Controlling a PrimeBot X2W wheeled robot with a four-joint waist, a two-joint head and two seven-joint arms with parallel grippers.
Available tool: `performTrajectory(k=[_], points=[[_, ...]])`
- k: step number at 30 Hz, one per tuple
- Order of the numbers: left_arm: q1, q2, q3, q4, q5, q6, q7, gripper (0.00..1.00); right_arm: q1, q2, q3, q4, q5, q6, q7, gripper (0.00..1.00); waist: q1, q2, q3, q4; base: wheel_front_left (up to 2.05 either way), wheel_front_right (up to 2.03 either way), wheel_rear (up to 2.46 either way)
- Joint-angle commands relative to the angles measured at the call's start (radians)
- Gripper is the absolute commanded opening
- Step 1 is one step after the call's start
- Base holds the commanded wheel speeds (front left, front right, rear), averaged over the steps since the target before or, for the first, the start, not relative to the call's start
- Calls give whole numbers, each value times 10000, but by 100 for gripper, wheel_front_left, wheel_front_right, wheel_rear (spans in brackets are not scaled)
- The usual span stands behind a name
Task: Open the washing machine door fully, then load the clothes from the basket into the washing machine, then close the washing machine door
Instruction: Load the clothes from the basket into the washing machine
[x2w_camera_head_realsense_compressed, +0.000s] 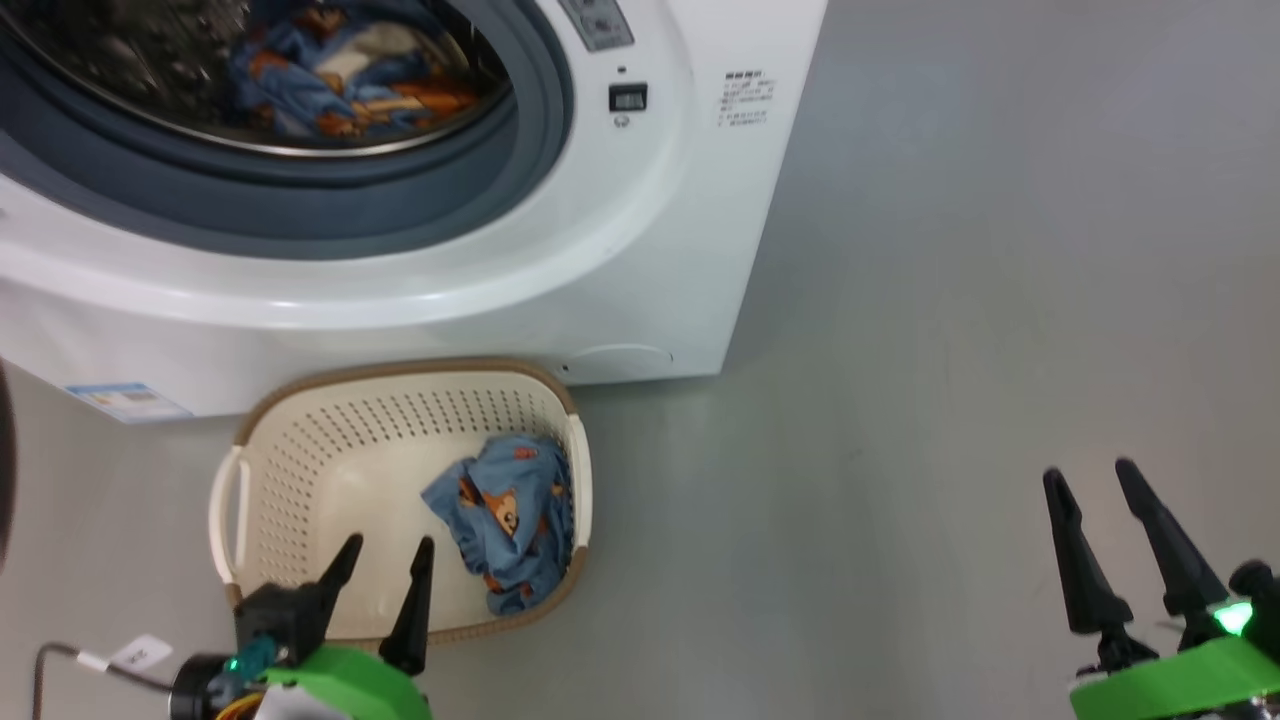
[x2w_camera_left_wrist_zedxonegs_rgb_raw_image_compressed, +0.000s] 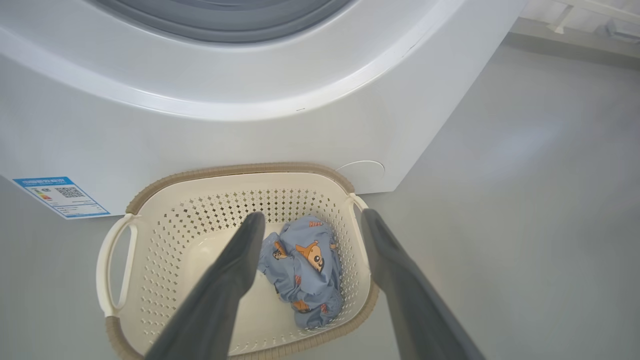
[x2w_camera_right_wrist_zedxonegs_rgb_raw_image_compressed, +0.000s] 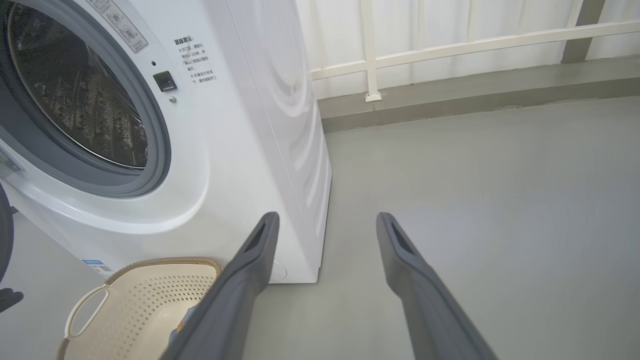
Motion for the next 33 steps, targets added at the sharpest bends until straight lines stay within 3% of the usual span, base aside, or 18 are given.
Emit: performTrajectory(k=[1,16,33], points=[[-379,114,214,11,65,-61,-38,100,-256,-170,242,-251,43,62,-49,100,-1,0,727,-238,0,0,0],[-4006,114,-764,4057,574,-279,-38,100,-2078,-217,561,-434,235,62,-49,100,-1,0,3178,-574,0,0,0],[-6494,319,-1066,7213,625,-474,-38,100,-2804,-207,890,-626,343,62,-49,100,-1,0,4654,-1092,0,0,0]])
